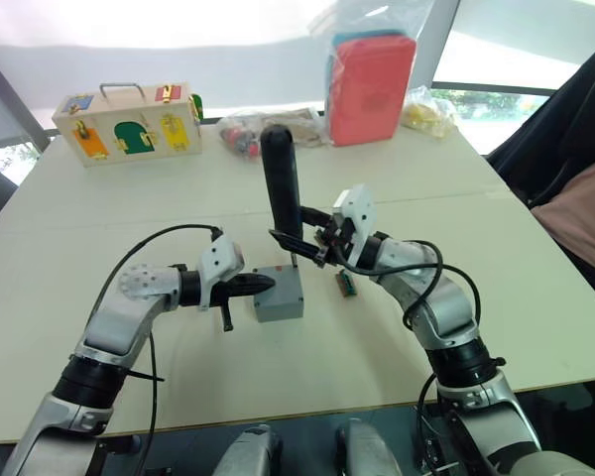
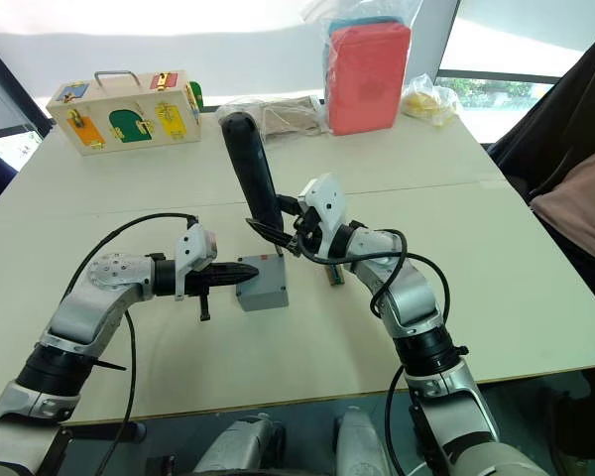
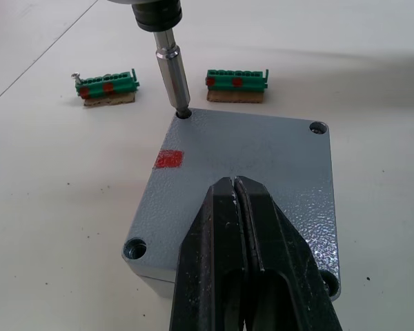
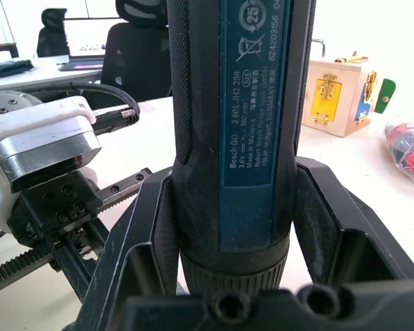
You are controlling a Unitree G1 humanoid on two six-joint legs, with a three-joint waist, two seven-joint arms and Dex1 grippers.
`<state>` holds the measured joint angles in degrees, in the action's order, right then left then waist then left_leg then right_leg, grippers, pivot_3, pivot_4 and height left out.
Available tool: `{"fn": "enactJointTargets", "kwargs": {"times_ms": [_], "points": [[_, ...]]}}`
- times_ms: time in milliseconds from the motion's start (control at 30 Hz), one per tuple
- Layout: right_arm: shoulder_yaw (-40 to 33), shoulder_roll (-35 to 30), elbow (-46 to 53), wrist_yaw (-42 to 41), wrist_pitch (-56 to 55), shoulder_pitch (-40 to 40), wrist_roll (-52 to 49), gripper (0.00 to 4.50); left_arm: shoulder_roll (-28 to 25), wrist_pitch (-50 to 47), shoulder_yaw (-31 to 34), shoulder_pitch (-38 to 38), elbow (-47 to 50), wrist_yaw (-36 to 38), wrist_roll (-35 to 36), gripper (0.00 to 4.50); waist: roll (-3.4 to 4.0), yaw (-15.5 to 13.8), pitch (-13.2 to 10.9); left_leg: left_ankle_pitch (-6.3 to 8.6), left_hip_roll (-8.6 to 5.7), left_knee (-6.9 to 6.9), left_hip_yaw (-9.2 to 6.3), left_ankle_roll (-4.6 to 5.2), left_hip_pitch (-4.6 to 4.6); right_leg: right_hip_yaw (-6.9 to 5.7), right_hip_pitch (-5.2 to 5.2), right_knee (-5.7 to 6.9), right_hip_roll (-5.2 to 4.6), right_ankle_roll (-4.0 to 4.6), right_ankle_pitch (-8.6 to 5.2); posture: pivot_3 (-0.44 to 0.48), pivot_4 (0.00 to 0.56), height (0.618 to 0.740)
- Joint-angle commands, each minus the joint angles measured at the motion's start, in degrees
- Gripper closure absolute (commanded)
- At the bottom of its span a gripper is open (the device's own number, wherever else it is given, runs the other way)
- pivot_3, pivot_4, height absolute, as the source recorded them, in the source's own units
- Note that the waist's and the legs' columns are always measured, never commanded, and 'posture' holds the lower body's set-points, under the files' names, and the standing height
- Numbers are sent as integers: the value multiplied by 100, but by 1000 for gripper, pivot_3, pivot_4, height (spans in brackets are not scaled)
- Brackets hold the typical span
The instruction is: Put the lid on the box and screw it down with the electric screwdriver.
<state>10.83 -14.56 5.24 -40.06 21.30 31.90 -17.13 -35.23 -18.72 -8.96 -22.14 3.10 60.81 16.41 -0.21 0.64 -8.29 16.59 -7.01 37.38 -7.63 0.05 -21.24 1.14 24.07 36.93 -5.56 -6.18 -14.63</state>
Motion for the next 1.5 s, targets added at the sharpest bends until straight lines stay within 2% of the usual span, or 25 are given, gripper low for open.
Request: {"fn": "enactJointTargets", "kwargs": {"times_ms": [33, 233, 333, 733, 1000, 1133, 1200, 1333, 1400, 1500], "points": [[118, -49, -414, 34, 200, -265, 161, 2651, -46, -9, -200, 155, -193, 30, -213, 4500, 0, -1, 27, 0, 0, -1, 0, 0, 1, 0, 0, 0, 0, 0, 0, 0, 150, 740], [140, -73, -510, 85, 141, -389, 219, 2651, -70, 46, -243, 186, -254, 53, -245, 4500, 2, -2, 87, 1, 1, -18, -1, 1, 26, 2, -23, -14, 0, 0, -1, 0, 150, 740], [203, -134, -518, 73, 97, -489, 291, 2651, -91, 53, -238, 229, -253, 69, -254, 4500, 15, -3, 101, 7, 12, -45, -8, 10, 99, -3, -85, -70, 5, -3, -3, 0, 150, 740], [183, -145, -390, 111, 109, -363, 271, 2651, -110, 46, -224, 253, -224, 84, -232, 4500, 27, -4, 118, 10, 13, -45, -9, 14, 99, -3, -88, -76, 8, -3, -3, 0, 150, 740], [-343, 69, 291, 465, 436, 247, -174, 2651, -167, -73, -89, 195, 41, 93, -75, 4500, 32, -4, 106, 10, 13, -45, -11, 13, 81, -3, -73, -76, 6, -3, -3, 0, 150, 740], [-988, 183, 730, 860, 1071, 907, -842, 2651, -221, -235, 118, 95, 408, 89, 139, 4500, 37, -2, 62, 8, 13, -42, -11, 11, 41, -2, -57, -72, 5, -3, -2, 0, 150, 740], [-1301, 160, 905, 1038, 1543, 1244, -1259, 2651, -262, -415, 245, 40, 665, 94, 325, 4500, 31, 3, 42, -11, 9, -25, -13, -21, -38, -1, 27, -51, 2, 1, 4, 0, 150, 740], [-2017, 16, 1002, 1562, 2669, 1960, -2105, 2651, -419, -731, 516, -96, 1189, 121, 697, 4500, 31, 30, 31, -28, 9, -24, -14, -49, -112, 0, 109, -32, -1, 2, 4, 0, 150, 740], [-2154, -309, 918, 1748, 3411, 2208, -2277, 2651, -511, -920, 675, -184, 1427, 126, 926, 4500, 31, 37, 29, -29, 9, -25, -14, -51, -120, 0, 122, -27, -2, 2, 4, 0, 150, 740], [-1916, -1139, 695, 1874, 4669, 2437, -2153, 2651, -706, -1170, 954, -303, 1719, 171, 1269, 4500, 32, 17, 28, -30, 10, -22, -13, -52, -119, 1, 116, -27, -3, 3, 3, 0, 150, 740]]}}
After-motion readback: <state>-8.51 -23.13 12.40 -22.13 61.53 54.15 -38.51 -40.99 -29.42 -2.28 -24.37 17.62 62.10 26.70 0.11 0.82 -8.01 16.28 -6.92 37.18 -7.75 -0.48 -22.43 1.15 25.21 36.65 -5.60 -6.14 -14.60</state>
